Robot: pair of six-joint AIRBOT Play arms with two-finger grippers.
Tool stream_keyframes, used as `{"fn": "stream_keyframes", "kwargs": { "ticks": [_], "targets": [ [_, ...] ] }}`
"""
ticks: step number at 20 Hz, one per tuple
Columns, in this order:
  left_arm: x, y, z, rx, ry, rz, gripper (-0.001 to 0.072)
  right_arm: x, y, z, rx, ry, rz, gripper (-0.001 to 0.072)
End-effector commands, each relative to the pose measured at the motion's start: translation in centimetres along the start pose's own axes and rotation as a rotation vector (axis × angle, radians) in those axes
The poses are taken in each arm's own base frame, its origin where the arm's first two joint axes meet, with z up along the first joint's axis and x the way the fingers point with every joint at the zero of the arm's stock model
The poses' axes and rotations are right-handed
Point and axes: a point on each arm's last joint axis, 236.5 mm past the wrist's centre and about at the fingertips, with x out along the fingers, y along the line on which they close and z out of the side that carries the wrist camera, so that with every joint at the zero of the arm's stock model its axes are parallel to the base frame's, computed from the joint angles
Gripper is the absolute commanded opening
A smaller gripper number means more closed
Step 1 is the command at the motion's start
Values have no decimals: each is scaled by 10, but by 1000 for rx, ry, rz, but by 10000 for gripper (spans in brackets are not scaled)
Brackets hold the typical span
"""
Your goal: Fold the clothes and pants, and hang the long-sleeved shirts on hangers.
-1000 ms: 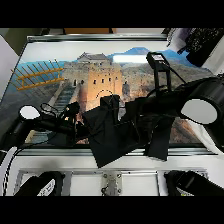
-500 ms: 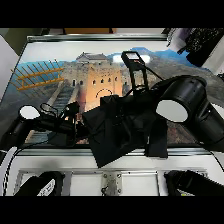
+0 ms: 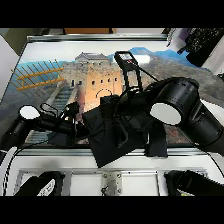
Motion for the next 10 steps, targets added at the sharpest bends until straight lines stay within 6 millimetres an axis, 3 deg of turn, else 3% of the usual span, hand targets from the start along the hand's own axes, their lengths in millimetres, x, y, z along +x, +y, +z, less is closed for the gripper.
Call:
{"fn": "stream_keyframes", "kwargs": {
  "ticks": [1,3,4,6,10],
  "targets": [
    [0,0,0,-1,1,0,12,0,2,0,1,1,9,27],
    [0,0,0,-1,1,0,13,0,7,-3,3,12,26,29],
    [0,0,0,-1,1,0,13,0,8,-4,6,16,34,75],
    [0,0,0,-1,1,0,12,0,12,-6,-39,23,50,437],
    [0,0,0,-1,1,0,12,-4,23,-11,-86,42,100,455]
  ]
}}
